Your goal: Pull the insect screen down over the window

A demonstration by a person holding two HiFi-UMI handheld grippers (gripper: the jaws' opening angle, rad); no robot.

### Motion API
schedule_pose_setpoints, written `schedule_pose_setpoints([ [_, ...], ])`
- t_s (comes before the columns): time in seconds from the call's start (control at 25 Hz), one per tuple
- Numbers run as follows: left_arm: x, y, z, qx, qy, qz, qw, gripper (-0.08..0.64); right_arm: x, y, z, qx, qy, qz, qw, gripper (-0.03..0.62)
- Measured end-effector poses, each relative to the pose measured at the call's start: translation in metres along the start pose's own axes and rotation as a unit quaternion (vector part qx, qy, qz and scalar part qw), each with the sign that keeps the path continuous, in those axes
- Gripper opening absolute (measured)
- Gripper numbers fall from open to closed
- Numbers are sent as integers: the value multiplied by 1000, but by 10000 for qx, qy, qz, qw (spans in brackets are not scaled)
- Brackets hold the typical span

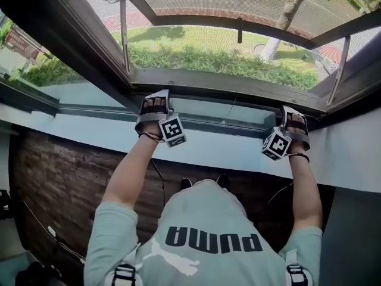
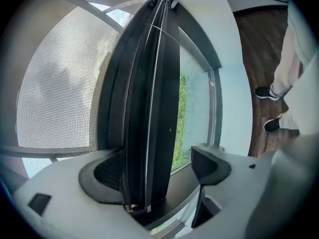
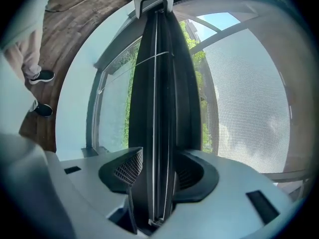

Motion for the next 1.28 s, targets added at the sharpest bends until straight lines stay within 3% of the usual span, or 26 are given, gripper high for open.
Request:
schedule_pose_setpoints([
  [0.24,-12,3,28,-170,359,-58,9992,405,1,-5,-24,60,-576,-22,9983,196],
  [0.6,-11,2,28,-24,387,-12,9992,405,-3,-3,-28,165,-659,-184,9975,196],
  [0.8,-22,1,25,-119,-115,-214,9996,397,-12,-3,-27,156,-237,-157,9995,196],
  [0.92,-25,-3,24,171,-460,-109,9987,393,-19,0,-31,70,208,-195,9996,196],
  [1.04,-24,-7,31,445,-564,-137,9973,393,-18,0,-44,55,615,-285,9977,196],
  [1.2,-24,-4,28,371,-692,-57,9969,383,-21,-3,-38,-14,946,-409,9947,198],
  [1.28,-23,-2,17,392,-827,-73,9958,322,-22,-5,-27,60,1002,-316,9944,178],
])
Point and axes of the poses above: the fingertips, and each gripper's own axes: x backward along the fingers, z to its right, y out of its underside, the point moved 3 cm from there along x, backward along the fingers, and after that the axes turned 7 degrees about -x, right-handed, at the moved point
